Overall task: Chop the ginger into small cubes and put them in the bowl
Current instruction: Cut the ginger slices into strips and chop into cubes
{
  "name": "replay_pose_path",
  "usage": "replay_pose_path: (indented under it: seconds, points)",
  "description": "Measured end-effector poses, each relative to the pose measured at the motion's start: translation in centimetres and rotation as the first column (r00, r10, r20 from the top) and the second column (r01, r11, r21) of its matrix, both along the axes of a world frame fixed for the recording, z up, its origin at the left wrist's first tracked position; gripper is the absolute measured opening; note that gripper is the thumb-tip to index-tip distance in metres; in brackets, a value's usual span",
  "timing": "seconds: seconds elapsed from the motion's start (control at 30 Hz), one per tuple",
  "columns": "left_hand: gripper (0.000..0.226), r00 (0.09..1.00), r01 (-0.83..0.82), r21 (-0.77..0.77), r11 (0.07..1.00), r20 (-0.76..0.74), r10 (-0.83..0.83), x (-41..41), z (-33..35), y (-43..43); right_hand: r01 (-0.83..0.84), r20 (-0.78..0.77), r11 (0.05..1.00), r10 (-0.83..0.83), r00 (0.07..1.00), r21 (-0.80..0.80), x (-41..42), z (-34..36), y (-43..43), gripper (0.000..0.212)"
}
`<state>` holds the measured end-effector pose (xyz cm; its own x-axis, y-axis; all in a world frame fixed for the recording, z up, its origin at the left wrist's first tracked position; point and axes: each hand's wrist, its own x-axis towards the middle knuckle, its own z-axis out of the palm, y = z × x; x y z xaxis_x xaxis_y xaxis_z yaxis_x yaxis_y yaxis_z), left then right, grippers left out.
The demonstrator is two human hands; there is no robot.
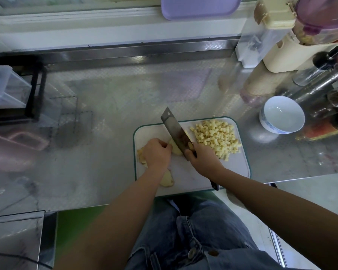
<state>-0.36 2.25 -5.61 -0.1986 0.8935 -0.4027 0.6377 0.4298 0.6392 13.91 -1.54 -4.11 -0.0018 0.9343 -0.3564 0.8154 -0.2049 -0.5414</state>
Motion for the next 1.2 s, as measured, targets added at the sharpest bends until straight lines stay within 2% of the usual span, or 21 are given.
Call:
replay_pose_path:
  seconds: [0.1,0.2,0.4,0.73,1.0,1.2]
  points:
    - [0.017,1.000,0.000,-0.012,1.000,0.013,0.000,0.0,-0.2,-0.3,0.006,-0.038,1.000,-0.005,0.999,0.030,0.5,0.7,0.0,0.024]
    - [0.020,1.000,-0.011,-0.019,1.000,0.021,0.012,0.0,-0.3,0.0,-0.061,0.005,0.996,0.061,0.998,0.059,0.9,1.5,0.1,0.023]
    - [0.020,1.000,0.003,-0.024,1.000,-0.001,-0.003,0.1,-0.2,0.1,-0.149,0.086,0.988,0.151,0.985,-0.031,0.4,1.3,0.2,0.024]
    - [0.021,1.000,0.011,-0.041,0.999,-0.018,-0.012,0.0,0.2,0.2,-0.092,0.128,0.996,0.093,0.987,-0.015,-1.2,-0.1,0.0,0.022]
    - [0.019,1.000,-0.019,-0.066,0.998,-0.008,0.018,0.0,0.2,-0.1,-0.022,-0.017,0.999,0.022,1.000,0.036,-0.1,0.7,0.1,0.026]
    - [0.013,1.000,-0.017,-0.067,0.998,-0.005,0.017,-0.1,0.2,0.0,-0.116,0.057,0.993,0.116,0.992,-0.006,0.0,1.6,-0.1,0.025]
